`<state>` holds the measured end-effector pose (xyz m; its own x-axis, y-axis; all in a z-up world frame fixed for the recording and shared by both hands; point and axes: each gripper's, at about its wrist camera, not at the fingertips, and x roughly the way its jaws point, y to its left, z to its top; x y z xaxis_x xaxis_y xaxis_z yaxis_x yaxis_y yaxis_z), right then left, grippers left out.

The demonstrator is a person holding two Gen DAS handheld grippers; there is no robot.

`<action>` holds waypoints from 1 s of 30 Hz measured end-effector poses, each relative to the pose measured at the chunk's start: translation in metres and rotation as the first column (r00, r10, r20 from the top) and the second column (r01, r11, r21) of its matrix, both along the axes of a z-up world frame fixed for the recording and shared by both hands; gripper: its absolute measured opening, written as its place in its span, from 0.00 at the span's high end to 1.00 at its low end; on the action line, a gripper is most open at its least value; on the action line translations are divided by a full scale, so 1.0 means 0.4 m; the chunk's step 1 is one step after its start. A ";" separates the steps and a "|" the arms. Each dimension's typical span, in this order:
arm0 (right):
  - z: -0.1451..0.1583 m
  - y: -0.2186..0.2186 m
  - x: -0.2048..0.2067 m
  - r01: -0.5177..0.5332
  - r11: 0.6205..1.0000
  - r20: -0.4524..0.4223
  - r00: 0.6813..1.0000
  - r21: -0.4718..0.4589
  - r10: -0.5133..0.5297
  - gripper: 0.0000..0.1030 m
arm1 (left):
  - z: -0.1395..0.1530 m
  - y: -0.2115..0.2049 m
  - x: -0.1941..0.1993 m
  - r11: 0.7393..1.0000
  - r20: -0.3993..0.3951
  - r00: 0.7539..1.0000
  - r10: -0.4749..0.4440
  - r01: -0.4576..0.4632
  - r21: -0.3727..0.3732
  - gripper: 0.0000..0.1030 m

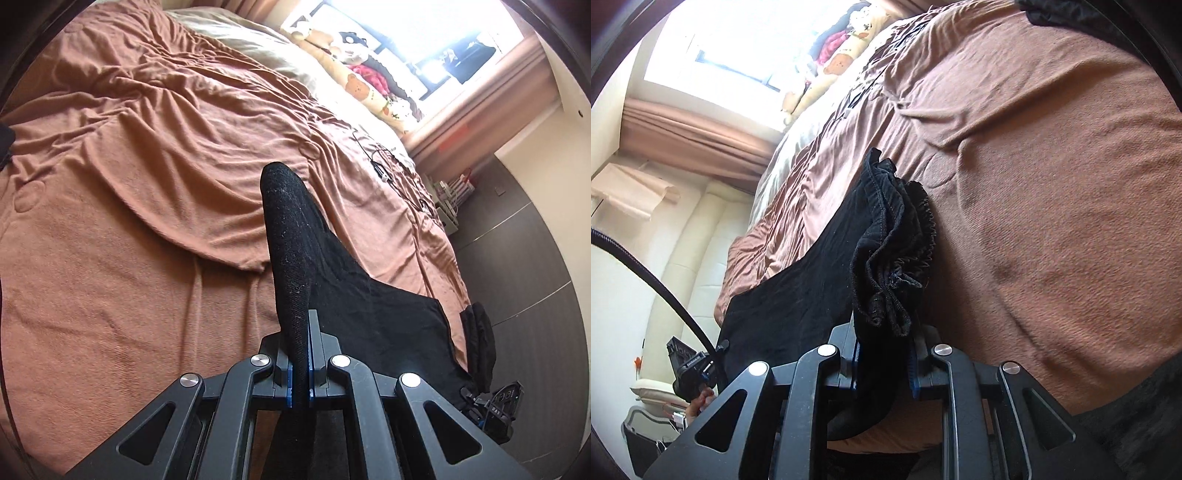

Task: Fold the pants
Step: 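Lift the pants with both tools and fold them over onto themselves, then lay the folded pants down and open both tools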

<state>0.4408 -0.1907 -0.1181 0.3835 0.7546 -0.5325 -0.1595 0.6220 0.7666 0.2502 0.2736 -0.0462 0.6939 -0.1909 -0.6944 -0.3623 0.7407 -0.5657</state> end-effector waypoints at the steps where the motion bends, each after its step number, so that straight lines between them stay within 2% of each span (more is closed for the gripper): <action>1: 0.003 0.025 0.003 -0.005 1.000 0.002 1.000 -0.007 0.005 0.84 | -0.005 0.015 -0.006 1.000 -0.002 1.000 0.003 -0.003 -0.003 0.95; 6: 0.014 0.109 0.012 -0.010 1.000 0.010 1.000 -0.018 0.010 0.84 | -0.023 0.073 -0.037 1.000 -0.009 1.000 0.005 -0.005 -0.008 0.95; 13: -0.005 0.150 -0.008 -0.006 0.999 0.006 1.000 -0.034 0.006 0.84 | -0.061 0.117 -0.047 1.000 -0.022 1.000 0.007 -0.008 -0.024 0.95; 16: -0.017 0.138 -0.022 0.050 0.997 -0.010 0.999 -0.063 -0.050 0.85 | -0.097 0.112 -0.039 0.999 -0.058 0.998 0.003 -0.005 -0.035 0.95; 19: -0.047 0.121 -0.012 0.090 0.995 -0.047 0.995 -0.052 -0.093 0.85 | -0.147 0.105 -0.040 0.999 -0.128 0.991 0.036 -0.040 -0.032 0.92; 24: -0.064 0.137 -0.005 0.092 0.993 -0.034 0.995 -0.075 -0.095 0.85 | -0.197 0.098 -0.078 0.998 -0.179 0.983 0.049 -0.057 -0.040 0.64; 28: -0.075 0.118 -0.022 0.078 0.994 -0.043 0.996 -0.071 -0.081 0.85 | -0.204 0.095 -0.142 0.996 -0.186 0.981 0.064 -0.074 -0.047 0.59; 30: -0.079 0.116 -0.025 0.074 0.995 -0.042 0.996 -0.065 -0.077 0.85 | -0.210 0.091 -0.178 0.995 -0.188 0.979 0.076 -0.087 -0.056 0.49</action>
<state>0.4310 -0.1444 -0.1497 0.4132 0.6889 -0.5956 -0.0771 0.6782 0.7308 0.1792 0.3100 -0.1301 0.5690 -0.1867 -0.8009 -0.5231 0.6693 -0.5276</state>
